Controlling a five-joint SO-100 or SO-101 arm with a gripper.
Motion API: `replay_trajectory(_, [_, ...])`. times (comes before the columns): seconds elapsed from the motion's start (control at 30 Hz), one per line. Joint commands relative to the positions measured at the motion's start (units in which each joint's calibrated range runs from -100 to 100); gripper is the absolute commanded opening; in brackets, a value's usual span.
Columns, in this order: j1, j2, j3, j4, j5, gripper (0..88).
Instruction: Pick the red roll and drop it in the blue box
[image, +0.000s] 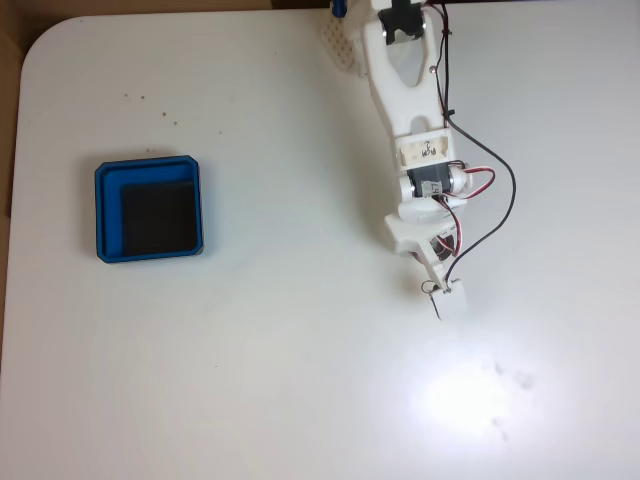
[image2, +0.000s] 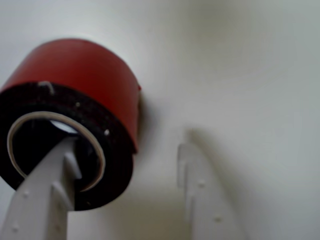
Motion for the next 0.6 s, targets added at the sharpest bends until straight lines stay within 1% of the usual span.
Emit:
replay_trajectory(0.0, [0.2, 0.6, -3.3, 0.1, 0.2, 17.6])
replay_trajectory(0.33, [0.0, 1.3, -3.3, 0.1, 0.2, 16.6])
replay_trajectory(0.43, [-0.1, 1.3, -3.2, 0.1, 0.2, 12.4])
replay_trajectory(0.57, [-0.1, 1.3, -3.2, 0.1, 0.2, 2.7])
